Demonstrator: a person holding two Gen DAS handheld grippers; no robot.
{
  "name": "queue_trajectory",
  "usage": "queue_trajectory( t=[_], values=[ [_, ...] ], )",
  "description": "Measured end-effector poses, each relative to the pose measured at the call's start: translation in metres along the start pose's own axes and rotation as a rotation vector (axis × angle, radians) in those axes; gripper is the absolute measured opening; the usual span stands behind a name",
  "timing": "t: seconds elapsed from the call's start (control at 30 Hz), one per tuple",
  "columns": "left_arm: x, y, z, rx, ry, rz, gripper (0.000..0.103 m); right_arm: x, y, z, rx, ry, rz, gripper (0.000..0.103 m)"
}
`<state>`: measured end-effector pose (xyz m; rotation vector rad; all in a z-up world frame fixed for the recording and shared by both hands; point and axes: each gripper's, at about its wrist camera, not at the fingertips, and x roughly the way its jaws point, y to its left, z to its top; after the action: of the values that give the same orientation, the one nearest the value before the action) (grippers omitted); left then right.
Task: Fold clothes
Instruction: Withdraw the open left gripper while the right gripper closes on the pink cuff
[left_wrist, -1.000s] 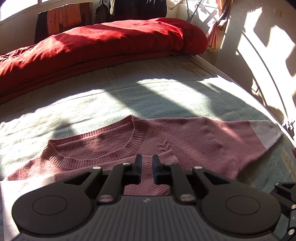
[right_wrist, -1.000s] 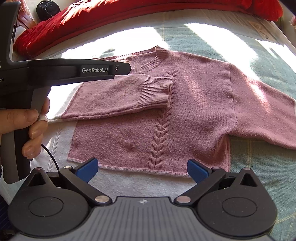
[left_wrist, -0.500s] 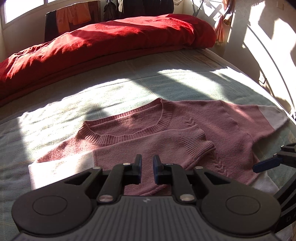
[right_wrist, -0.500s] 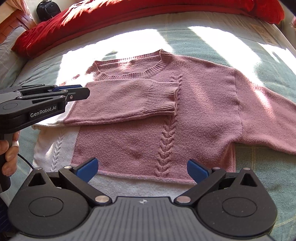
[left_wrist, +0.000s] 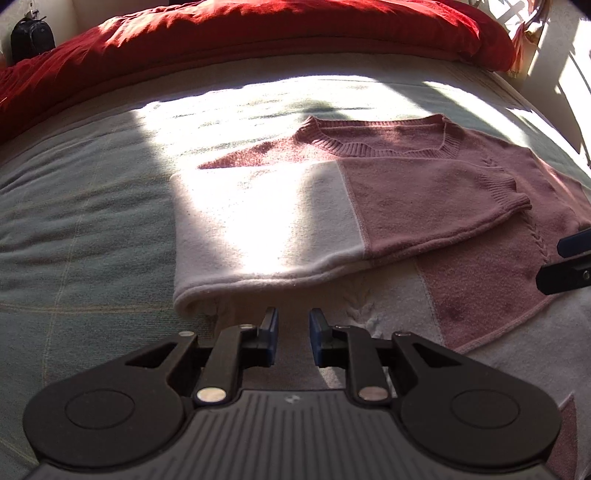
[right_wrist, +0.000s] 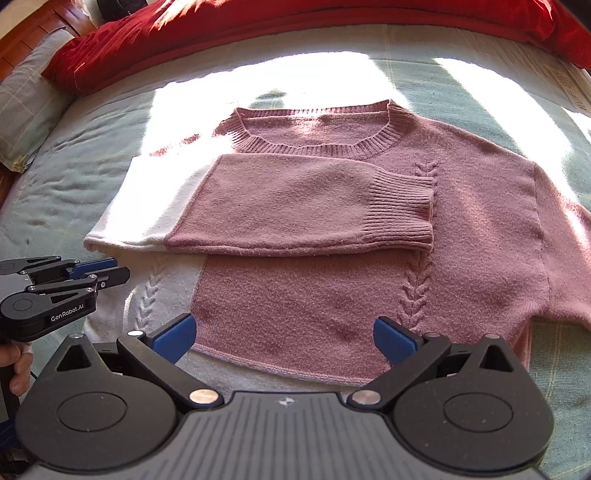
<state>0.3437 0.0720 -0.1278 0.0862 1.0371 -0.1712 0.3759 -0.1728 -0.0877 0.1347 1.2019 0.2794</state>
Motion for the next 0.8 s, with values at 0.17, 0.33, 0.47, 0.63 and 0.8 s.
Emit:
queue_trajectory(
  t=[0.17,0.33,0.47,0.63,0.8],
  values=[
    [-0.002,0.019,0.007,-0.040,-0.066,-0.003,0.020,0.005,0.019,0.004,-0.029,0.007,0.005,0.103],
    [0.012,0.033,0.005,-0.050,-0.048,0.025,0.020,0.012,0.029,0.005,-0.042,0.017,0.007,0.103],
    [0.020,0.039,-0.009,-0.019,-0.052,0.008,0.019,0.013,0.028,0.007,-0.043,0.013,-0.001,0.103],
    [0.020,0.043,-0.008,-0.042,-0.044,-0.015,0.019,0.009,0.007,0.015,0.006,-0.033,-0.014,0.103],
    [0.020,0.048,-0.009,-0.075,-0.044,-0.036,0.019,0.006,-0.036,0.024,0.179,-0.096,0.061,0.100]
  ],
)
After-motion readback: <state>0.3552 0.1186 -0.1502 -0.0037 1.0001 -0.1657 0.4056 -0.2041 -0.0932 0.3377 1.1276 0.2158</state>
